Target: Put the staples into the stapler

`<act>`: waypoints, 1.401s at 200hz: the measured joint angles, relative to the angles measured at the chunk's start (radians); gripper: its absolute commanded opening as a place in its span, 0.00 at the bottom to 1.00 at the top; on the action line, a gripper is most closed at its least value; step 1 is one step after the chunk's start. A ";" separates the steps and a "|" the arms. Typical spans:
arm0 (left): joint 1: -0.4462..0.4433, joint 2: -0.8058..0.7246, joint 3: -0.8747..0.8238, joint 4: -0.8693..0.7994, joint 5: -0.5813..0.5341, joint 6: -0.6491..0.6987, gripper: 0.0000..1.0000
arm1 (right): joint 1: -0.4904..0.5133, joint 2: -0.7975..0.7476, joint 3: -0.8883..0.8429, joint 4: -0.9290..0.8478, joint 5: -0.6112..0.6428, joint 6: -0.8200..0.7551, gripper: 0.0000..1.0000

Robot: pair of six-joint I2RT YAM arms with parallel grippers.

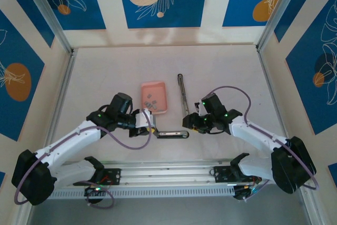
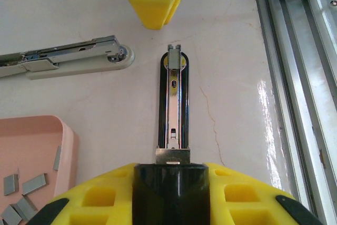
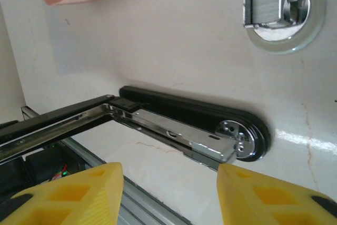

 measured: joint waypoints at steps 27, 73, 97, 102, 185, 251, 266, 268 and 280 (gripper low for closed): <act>0.001 0.002 0.006 -0.014 -0.006 0.007 0.14 | -0.007 0.071 0.000 0.004 -0.040 0.008 0.43; 0.001 0.010 0.019 -0.029 -0.008 0.019 0.14 | -0.007 0.132 0.000 0.012 -0.075 0.012 0.36; 0.001 0.010 0.019 -0.029 -0.008 0.019 0.14 | -0.008 0.132 0.000 0.014 -0.079 0.012 0.34; 0.001 0.010 0.019 -0.029 -0.008 0.019 0.14 | -0.008 0.132 0.000 0.015 -0.080 0.012 0.33; 0.001 0.017 0.023 -0.029 -0.007 0.019 0.14 | -0.016 0.182 -0.011 0.039 -0.096 0.013 0.28; 0.001 0.021 0.026 -0.028 -0.007 0.018 0.14 | -0.021 0.207 -0.017 0.050 -0.099 0.013 0.25; 0.001 0.022 0.027 -0.029 -0.007 0.018 0.14 | -0.022 0.216 -0.018 0.057 -0.101 0.013 0.25; 0.001 0.023 0.027 -0.028 -0.007 0.018 0.14 | -0.023 0.217 -0.018 0.058 -0.101 0.013 0.25; 0.001 0.024 0.028 -0.029 -0.006 0.018 0.14 | -0.023 0.224 -0.019 0.064 -0.105 0.013 0.24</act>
